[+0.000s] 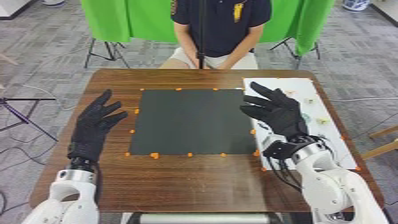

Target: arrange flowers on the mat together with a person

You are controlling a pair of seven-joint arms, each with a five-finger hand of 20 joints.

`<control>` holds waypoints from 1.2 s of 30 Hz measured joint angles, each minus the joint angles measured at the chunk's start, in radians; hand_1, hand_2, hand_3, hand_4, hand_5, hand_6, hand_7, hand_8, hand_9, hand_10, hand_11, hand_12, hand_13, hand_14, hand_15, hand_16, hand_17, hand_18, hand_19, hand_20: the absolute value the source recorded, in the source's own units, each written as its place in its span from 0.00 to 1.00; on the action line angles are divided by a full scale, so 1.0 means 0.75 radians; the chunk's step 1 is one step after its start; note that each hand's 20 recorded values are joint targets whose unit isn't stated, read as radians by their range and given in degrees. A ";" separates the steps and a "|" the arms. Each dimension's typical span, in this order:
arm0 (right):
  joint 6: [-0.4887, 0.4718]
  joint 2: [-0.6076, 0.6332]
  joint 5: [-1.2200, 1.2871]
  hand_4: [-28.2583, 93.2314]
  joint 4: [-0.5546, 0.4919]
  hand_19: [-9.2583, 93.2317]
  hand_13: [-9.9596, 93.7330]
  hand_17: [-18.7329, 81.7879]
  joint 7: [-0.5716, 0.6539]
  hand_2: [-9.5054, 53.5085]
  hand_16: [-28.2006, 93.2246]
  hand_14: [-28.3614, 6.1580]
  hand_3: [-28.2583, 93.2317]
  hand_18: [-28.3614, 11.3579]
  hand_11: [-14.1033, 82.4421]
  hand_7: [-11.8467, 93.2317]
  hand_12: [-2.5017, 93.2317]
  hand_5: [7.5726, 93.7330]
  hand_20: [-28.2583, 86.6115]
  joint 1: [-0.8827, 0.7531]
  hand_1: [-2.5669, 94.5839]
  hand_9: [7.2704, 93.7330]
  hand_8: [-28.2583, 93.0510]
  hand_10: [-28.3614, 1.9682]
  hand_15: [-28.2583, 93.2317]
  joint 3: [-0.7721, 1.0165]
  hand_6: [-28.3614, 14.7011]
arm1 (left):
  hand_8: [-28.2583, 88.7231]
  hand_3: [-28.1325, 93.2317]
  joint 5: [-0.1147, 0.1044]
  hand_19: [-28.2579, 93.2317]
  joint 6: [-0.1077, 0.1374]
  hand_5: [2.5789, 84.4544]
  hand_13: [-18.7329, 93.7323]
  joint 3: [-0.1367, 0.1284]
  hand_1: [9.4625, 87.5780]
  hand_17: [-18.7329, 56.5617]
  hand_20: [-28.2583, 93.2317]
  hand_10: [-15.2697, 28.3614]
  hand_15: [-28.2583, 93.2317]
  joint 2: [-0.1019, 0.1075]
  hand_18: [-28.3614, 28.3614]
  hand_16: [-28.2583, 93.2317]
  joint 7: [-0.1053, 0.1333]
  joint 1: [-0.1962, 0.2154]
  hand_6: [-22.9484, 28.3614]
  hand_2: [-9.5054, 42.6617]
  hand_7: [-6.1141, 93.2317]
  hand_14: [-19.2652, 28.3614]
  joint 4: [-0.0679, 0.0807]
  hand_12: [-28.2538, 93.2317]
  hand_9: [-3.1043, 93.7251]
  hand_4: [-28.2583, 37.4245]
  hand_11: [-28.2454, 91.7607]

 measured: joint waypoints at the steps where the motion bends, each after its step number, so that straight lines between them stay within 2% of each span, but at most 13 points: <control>1: 0.000 0.000 0.000 0.00 0.000 0.51 0.45 0.22 0.000 0.33 0.36 0.26 0.88 0.25 0.24 0.22 0.17 0.42 0.39 0.000 0.14 0.45 0.14 0.43 0.45 0.000 0.73 | 0.15 0.88 -0.002 0.62 0.000 0.37 0.41 0.002 0.18 0.14 0.35 0.74 0.63 0.002 0.89 0.16 0.001 -0.001 0.54 0.32 0.18 0.91 0.000 0.29 0.37 0.00 0.44; 7: 0.001 0.001 0.000 0.00 0.000 0.51 0.45 0.21 0.000 0.33 0.36 0.26 0.88 0.24 0.24 0.22 0.17 0.42 0.39 0.002 0.14 0.45 0.14 0.44 0.45 0.000 0.73 | 0.15 0.88 -0.013 0.62 0.003 0.37 0.41 0.011 0.18 0.14 0.35 0.74 0.64 0.016 0.89 0.16 0.013 -0.004 0.54 0.32 0.18 0.91 0.000 0.29 0.37 0.00 0.44; 36: 0.009 0.003 0.000 0.00 0.000 0.51 0.45 0.22 0.001 0.33 0.36 0.27 0.89 0.25 0.24 0.23 0.17 0.42 0.40 0.003 0.14 0.45 0.14 0.44 0.45 0.001 0.74 | 0.15 0.88 -0.018 0.62 0.008 0.37 0.41 0.014 0.17 0.14 0.35 0.74 0.64 0.021 0.89 0.16 0.017 -0.008 0.54 0.33 0.19 0.92 0.000 0.29 0.37 0.00 0.44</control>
